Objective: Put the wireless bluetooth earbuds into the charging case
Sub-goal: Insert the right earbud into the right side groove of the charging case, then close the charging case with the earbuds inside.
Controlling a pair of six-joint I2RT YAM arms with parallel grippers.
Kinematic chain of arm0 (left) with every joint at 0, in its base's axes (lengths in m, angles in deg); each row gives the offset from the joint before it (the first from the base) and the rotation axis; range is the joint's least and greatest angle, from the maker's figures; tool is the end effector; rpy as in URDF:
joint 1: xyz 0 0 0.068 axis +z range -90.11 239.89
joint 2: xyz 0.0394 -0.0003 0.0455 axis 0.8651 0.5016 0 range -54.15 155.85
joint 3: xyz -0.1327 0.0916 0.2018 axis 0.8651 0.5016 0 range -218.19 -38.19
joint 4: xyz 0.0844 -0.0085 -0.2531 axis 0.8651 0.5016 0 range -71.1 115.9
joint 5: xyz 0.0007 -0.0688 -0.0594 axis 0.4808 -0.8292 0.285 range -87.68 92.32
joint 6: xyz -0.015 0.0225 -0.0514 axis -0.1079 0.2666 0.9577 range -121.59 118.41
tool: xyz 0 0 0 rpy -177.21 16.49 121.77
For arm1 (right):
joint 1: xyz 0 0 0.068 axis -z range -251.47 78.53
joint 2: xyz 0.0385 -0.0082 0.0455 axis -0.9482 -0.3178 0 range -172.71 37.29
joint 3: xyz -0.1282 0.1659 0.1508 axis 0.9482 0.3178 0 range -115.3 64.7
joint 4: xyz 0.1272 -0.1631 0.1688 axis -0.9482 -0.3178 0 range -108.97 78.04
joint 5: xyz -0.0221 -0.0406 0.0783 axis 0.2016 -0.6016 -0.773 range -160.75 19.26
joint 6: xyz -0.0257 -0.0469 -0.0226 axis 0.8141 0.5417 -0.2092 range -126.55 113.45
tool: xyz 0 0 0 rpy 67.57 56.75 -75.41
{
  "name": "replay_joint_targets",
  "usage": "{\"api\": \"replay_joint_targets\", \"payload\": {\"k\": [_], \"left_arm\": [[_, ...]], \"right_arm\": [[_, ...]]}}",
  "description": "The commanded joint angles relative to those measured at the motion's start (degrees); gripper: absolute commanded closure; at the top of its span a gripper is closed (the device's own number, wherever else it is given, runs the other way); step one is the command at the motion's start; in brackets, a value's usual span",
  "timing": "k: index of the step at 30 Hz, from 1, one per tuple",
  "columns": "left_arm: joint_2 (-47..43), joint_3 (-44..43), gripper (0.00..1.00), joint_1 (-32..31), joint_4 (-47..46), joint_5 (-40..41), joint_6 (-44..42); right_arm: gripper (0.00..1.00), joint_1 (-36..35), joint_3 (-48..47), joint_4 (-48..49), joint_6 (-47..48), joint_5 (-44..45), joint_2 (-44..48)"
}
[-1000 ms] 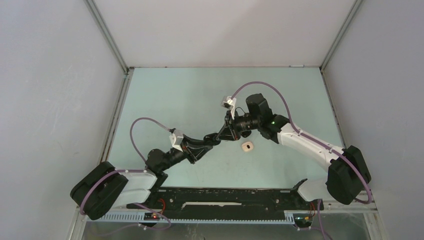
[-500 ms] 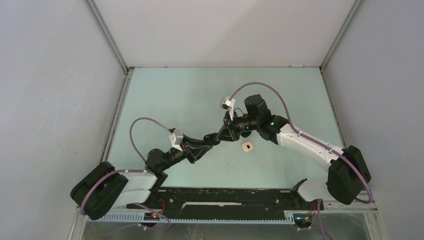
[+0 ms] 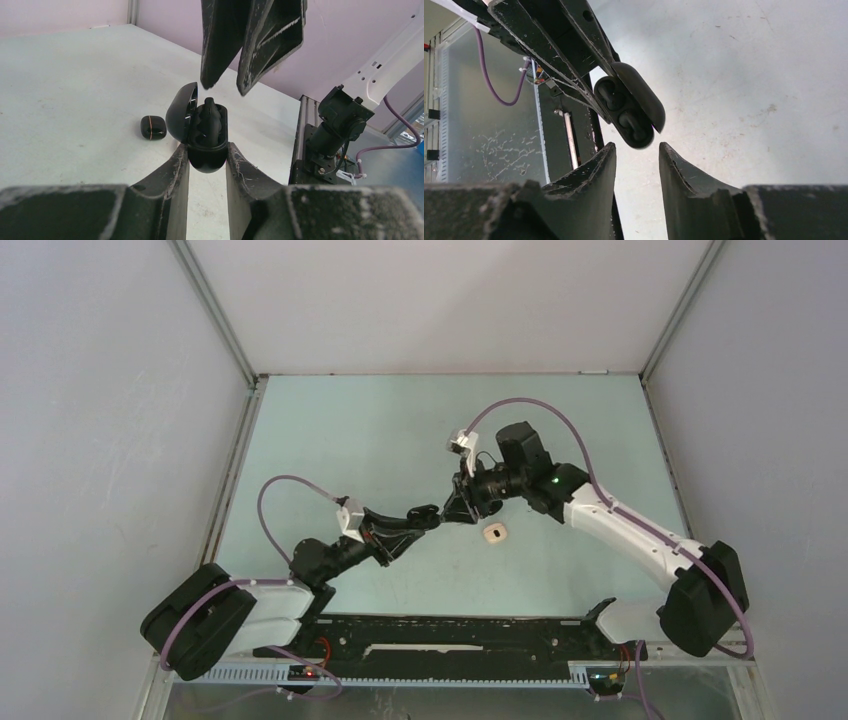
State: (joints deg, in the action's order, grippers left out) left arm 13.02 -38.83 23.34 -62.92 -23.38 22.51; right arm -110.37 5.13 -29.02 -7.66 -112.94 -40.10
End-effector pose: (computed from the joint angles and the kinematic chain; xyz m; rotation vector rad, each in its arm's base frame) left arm 0.1386 -0.1253 0.1661 0.5558 1.3184 -1.1769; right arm 0.2229 0.2157 0.2769 -1.1313 1.9373 1.1899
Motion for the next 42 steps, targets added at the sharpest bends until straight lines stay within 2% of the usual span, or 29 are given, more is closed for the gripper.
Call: {"api": "replay_joint_targets", "payload": {"k": [1, 6, 8, 10, 13, 16, 27, 31, 34, 38, 42], "left_arm": [[-0.4, 0.3, 1.00, 0.4, -4.0, -0.2, -0.3], [0.4, 0.1, 1.00, 0.3, -4.1, -2.2, -0.7], [1.1, -0.4, 1.00, 0.3, -4.1, -3.4, -0.5], [1.9, -1.0, 1.00, 0.1, -4.0, -5.1, -0.3], [3.5, -2.2, 1.00, -0.9, -4.1, -7.0, -0.1], [5.4, -3.4, 1.00, -2.2, -4.1, -8.7, -0.1], [9.6, -5.7, 1.00, -3.9, -4.1, -10.3, 1.1], [11.2, -5.9, 1.00, -3.0, -4.1, -6.7, 2.5], [12.4, -6.0, 1.00, -1.7, -4.0, -5.6, 4.3], [13.4, -6.4, 1.00, -1.2, -4.1, -5.2, 5.1], [15.3, -7.0, 1.00, -1.2, -4.1, -4.9, 6.0]], "right_arm": [[0.60, 2.3, -3.6, -3.8, 1.0, -0.4, 3.9], [0.60, 5.7, -4.1, -5.1, 5.9, -2.0, 5.9], [0.56, 6.4, -4.1, -6.8, 10.9, -4.6, 6.6], [0.49, 6.4, -4.1, -8.6, 16.0, -6.1, 7.2], [0.33, 6.1, -4.0, -10.0, 20.7, -7.5, 6.8], [0.26, 4.6, -4.1, -11.4, 24.9, -8.9, 4.9], [0.25, -3.3, -4.1, -13.0, 27.3, -11.3, -3.1], [0.25, -6.8, -4.0, -18.8, 30.7, -9.2, -0.4], [0.25, -8.1, -4.1, -23.6, 32.4, -3.4, 4.4], [0.25, -2.9, -1.8, -23.3, 30.1, 1.9, 11.3], [0.24, 12.4, 4.8, -15.2, 23.5, -3.0, 17.5]]}}
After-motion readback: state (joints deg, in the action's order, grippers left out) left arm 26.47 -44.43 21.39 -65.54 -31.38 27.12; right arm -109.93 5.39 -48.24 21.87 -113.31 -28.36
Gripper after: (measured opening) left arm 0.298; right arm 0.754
